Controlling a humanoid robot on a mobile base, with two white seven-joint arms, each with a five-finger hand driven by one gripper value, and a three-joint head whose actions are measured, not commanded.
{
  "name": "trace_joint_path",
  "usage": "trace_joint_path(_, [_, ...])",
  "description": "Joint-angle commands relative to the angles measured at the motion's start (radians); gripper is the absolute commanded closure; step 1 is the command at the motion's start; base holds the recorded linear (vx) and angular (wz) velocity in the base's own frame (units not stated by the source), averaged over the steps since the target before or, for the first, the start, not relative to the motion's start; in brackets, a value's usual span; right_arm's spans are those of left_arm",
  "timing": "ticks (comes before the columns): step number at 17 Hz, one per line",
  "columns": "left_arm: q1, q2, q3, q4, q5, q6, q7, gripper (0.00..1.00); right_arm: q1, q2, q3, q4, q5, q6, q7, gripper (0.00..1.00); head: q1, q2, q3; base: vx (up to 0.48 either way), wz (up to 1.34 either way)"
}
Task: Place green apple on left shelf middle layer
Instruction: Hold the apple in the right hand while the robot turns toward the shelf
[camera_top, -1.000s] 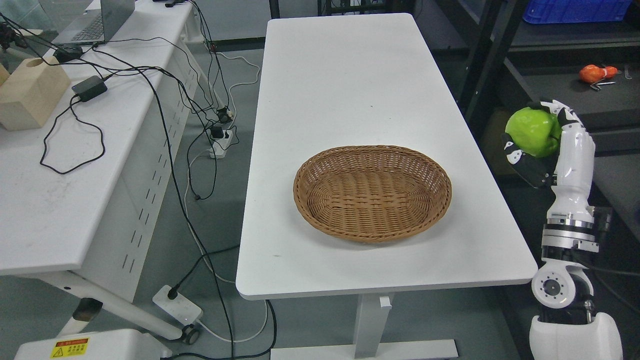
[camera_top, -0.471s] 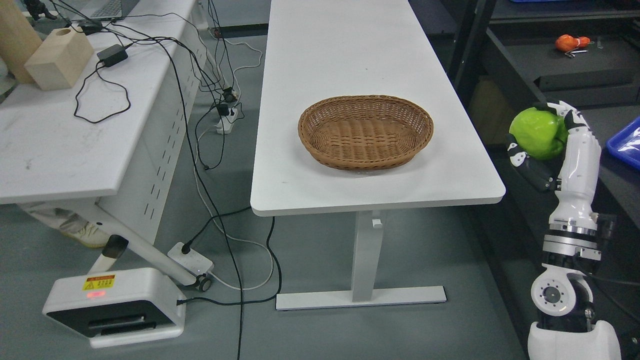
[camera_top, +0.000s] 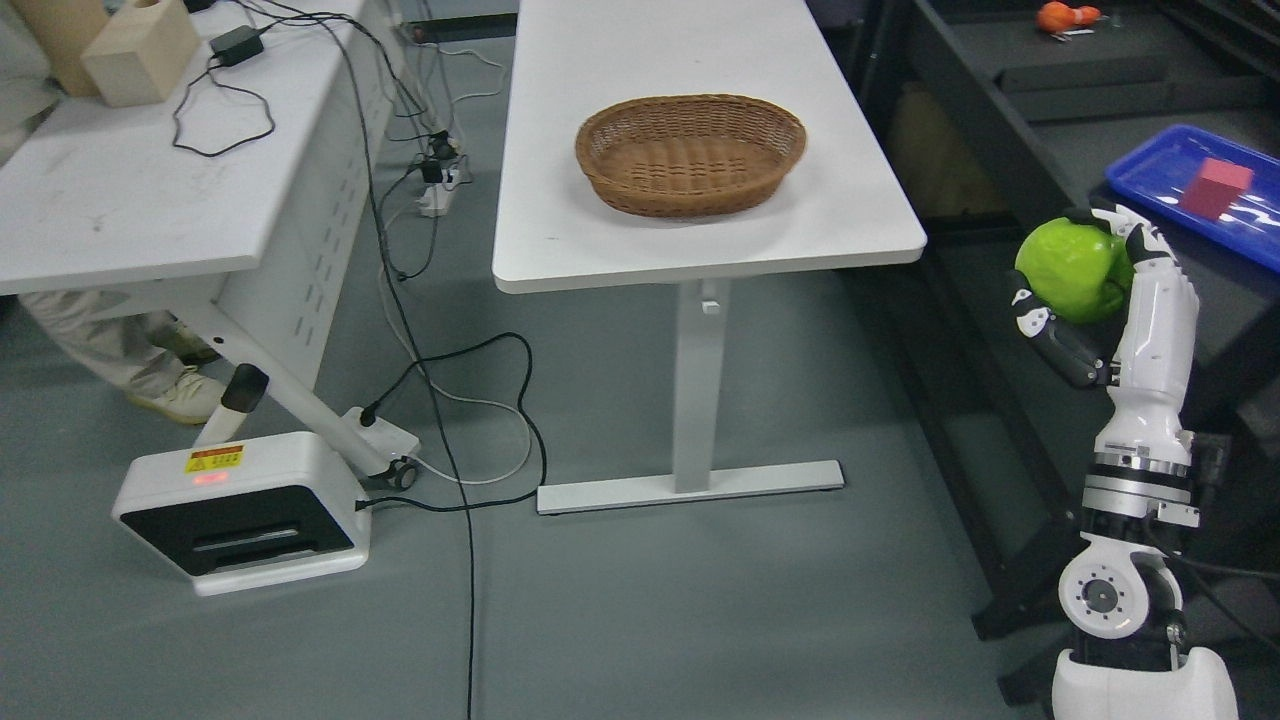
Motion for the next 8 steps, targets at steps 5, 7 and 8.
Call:
trace_joint_path(5, [-0.001, 0.017, 0.0, 0.0, 0.0, 0.0, 0.001, 0.0, 0.017, -0.011, 0.0, -0.01, 0.0, 0.001, -0.001, 1.0, 0.0, 0.0, 0.0, -0.378, -1.58])
trace_joint_path(7, [-0.001, 0.017, 0.0, 0.0, 0.0, -0.002, 0.001, 0.0, 0.017, -0.011, -0.005, -0.01, 0.0, 0.002, -0.001, 1.0, 0.0, 0.0, 0.0, -0.11, -2.22])
trace_joint_path(8, [-0.001, 0.017, 0.0, 0.0, 0.0, 0.0, -0.001, 0.0, 0.017, -0.011, -0.005, -0.01, 0.0, 0.002, -0.001, 1.0, 0.0, 0.0, 0.0, -0.021, -1.98])
